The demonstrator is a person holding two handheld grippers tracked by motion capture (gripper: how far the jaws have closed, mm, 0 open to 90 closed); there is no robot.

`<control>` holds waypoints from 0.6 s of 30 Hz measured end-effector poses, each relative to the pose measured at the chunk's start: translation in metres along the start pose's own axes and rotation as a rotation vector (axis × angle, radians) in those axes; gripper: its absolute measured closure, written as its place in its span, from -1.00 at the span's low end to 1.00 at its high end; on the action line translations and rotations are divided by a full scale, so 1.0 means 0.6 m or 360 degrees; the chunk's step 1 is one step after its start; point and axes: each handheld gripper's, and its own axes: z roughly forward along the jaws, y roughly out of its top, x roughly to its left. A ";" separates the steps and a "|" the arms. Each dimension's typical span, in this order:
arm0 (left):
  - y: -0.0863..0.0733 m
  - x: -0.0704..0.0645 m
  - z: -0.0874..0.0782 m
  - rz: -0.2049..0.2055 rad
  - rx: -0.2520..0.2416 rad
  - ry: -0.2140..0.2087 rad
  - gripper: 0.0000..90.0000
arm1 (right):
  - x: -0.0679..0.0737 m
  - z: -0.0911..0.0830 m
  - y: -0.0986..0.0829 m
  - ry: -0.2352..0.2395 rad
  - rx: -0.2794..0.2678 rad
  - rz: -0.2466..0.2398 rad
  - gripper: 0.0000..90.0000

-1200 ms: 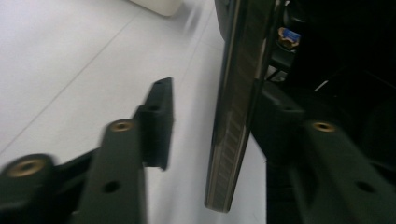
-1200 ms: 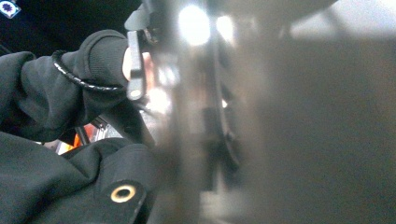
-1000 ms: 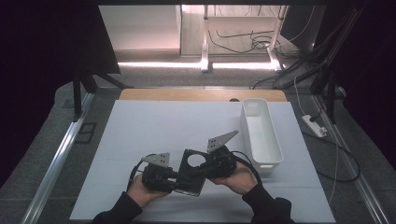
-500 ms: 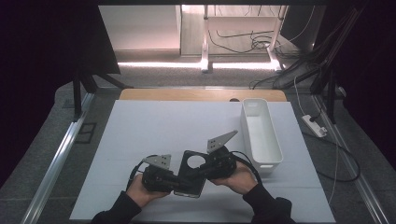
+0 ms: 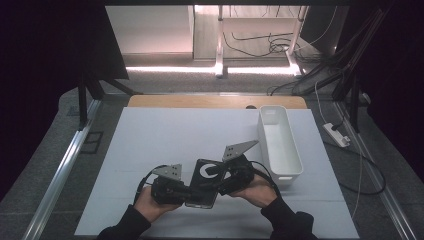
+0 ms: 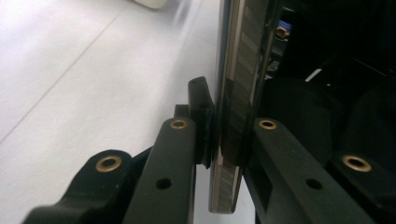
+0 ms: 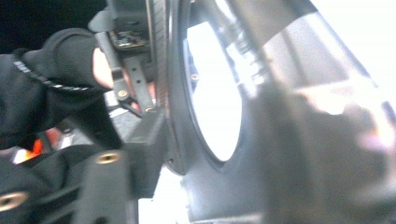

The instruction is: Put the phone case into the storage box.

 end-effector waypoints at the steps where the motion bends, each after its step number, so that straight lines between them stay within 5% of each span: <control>1: 0.000 -0.001 -0.001 -0.0010 -0.0002 0.0015 0.88 | -0.001 -0.002 0.001 -0.0069 -0.0019 -0.0004 -0.50; 7: 0.000 -0.002 -0.003 -0.0042 0.0013 0.0120 0.88 | 0.000 -0.013 0.005 -0.0286 -0.0036 0.0018 -0.92; 18: -0.001 0.002 -0.008 -0.0129 0.0029 0.0287 0.87 | -0.003 -0.040 0.011 -0.0528 -0.0076 -0.0011 -1.00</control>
